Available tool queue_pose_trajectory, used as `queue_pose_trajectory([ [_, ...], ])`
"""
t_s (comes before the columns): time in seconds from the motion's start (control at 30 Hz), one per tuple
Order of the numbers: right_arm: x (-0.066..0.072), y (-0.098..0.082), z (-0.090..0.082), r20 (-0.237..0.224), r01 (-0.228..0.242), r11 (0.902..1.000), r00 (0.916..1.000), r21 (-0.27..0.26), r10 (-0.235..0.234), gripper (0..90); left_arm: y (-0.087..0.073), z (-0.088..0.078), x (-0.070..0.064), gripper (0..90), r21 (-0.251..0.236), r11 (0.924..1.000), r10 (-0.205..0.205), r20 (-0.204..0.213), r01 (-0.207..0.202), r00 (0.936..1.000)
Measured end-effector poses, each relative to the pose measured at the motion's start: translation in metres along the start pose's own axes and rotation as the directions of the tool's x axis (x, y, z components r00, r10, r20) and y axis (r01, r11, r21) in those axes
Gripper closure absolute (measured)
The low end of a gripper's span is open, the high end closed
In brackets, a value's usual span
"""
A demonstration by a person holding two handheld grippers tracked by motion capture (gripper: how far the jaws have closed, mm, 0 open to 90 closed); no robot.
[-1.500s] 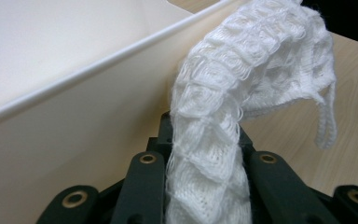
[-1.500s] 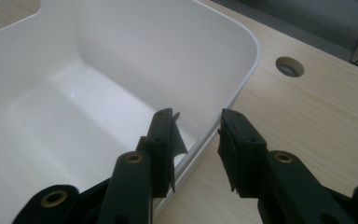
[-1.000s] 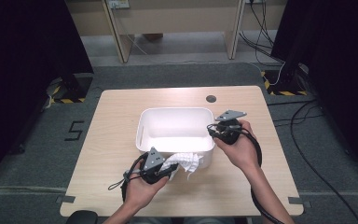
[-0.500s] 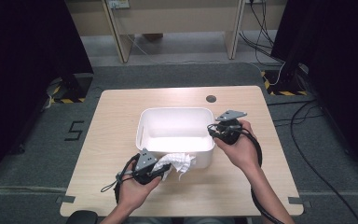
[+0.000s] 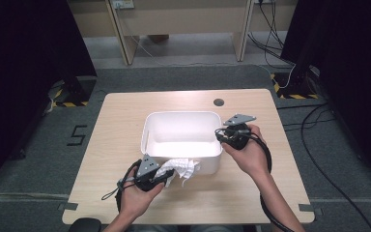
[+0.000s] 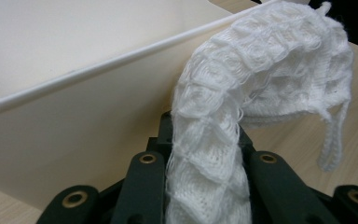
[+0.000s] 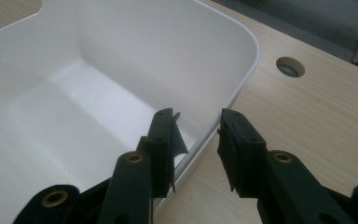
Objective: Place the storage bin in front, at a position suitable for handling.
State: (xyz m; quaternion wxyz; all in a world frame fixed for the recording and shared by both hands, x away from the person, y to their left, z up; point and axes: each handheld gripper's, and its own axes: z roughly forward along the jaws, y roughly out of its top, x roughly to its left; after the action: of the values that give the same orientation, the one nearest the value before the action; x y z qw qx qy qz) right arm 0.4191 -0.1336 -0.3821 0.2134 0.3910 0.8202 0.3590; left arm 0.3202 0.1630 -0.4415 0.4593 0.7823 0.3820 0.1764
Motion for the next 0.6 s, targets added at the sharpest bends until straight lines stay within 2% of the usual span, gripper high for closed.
queue_pose_trajectory([
  [0.33, 0.0, 0.0, 0.0, 0.001, 0.003, 1.0, 1.0, 0.0, -0.003, 66.6, -0.008, 0.006, 0.001, 73.9, 0.033, 0.9995, 0.005, -0.012, -0.004, 0.9999],
  [0.6, 0.0, 0.0, 0.0, 0.002, 0.003, 1.0, 1.0, 0.0, -0.003, 66.7, -0.021, 0.017, 0.002, 73.9, 0.071, 0.9975, -0.005, -0.009, 0.006, 0.9999],
])
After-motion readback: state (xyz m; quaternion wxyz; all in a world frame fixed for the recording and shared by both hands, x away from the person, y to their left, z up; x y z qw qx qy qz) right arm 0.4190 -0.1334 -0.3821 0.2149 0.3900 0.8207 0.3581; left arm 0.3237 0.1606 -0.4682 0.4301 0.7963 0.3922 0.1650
